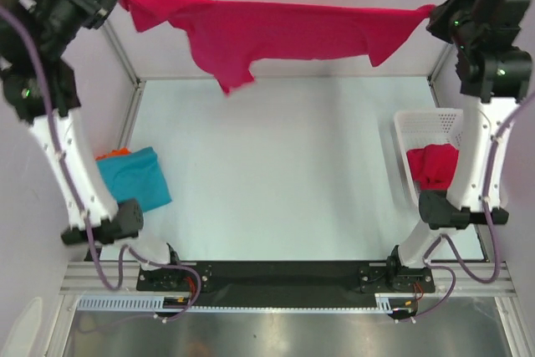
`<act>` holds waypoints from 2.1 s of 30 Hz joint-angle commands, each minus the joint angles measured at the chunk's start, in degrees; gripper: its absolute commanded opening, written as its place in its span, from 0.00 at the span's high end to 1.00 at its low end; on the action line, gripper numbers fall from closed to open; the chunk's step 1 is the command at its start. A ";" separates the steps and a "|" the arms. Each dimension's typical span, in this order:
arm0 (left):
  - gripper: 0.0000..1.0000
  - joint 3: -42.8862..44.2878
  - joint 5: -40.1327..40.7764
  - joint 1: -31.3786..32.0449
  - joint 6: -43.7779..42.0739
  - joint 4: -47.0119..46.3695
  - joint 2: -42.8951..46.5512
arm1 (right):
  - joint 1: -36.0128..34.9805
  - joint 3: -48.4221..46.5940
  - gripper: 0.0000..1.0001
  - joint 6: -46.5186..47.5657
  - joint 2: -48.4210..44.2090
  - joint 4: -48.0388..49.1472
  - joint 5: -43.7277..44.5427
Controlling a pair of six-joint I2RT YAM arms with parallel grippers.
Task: Fold and stack the t-shirts
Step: Flatten out the tshirt
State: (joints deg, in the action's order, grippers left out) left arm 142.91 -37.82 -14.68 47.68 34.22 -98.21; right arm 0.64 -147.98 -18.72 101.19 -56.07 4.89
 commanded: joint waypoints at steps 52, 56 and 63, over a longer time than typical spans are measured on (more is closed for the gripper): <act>1.00 -39.01 -13.23 4.66 -14.20 -13.56 2.48 | -9.96 5.97 1.00 -2.98 11.66 0.55 7.95; 1.00 -52.77 -18.86 4.66 -11.21 -18.39 12.15 | -11.28 34.47 1.00 -4.22 -4.48 7.90 8.38; 1.00 -61.00 -23.17 4.57 -5.06 -22.70 33.51 | -17.60 50.95 1.00 -3.43 -22.77 6.07 13.92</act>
State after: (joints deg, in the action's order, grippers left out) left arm 82.28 -55.77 -9.89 37.69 16.86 -74.17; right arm -14.20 -98.96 -22.35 85.97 -51.51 14.48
